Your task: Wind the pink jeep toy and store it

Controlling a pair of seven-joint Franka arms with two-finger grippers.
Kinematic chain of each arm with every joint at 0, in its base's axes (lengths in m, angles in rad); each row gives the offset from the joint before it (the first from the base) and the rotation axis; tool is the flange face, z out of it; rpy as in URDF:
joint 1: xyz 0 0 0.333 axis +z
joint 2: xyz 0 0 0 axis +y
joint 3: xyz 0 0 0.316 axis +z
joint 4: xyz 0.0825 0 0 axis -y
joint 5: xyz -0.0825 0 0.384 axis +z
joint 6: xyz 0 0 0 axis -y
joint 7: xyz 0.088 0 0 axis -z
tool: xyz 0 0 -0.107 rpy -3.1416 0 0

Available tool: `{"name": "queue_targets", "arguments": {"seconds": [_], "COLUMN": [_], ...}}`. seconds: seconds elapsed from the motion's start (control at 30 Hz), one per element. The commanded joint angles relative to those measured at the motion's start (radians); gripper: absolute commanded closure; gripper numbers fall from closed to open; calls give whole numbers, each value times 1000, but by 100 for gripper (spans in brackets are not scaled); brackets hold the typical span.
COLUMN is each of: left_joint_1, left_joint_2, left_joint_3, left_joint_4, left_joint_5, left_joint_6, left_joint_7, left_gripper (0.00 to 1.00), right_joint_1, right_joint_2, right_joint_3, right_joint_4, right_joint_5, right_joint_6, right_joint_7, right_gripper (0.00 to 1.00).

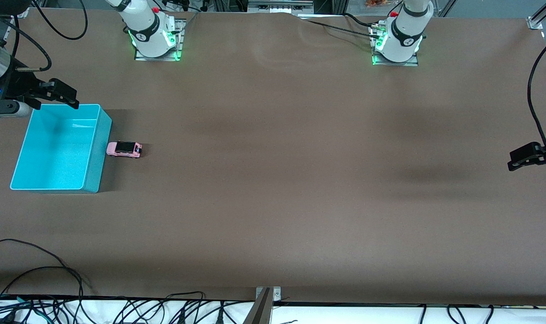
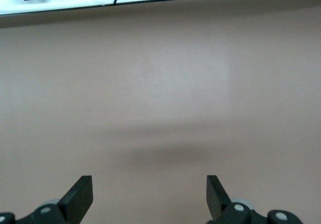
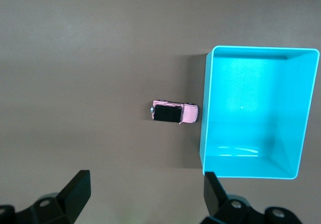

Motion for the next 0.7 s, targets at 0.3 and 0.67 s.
{"name": "queue_targets", "arguments": {"seconds": [0.3,0.67], "left_joint_1": [10,10], "left_joint_2": [-54,-66], "left_joint_3": [6,12], "left_joint_4": [11,-14], "left_joint_5": [-74,-128], "left_joint_6": [-21,-21], "left_joint_7": [32,34], "left_gripper": [0,0], "right_joint_1": [9,32], "right_joint_2": [10,10], "right_joint_3": [1,6], "right_joint_4": [9,32], "right_joint_5": [-3,-6], "right_joint_6": [12,12], "right_joint_7": [6,9], "right_gripper": [0,0]}}
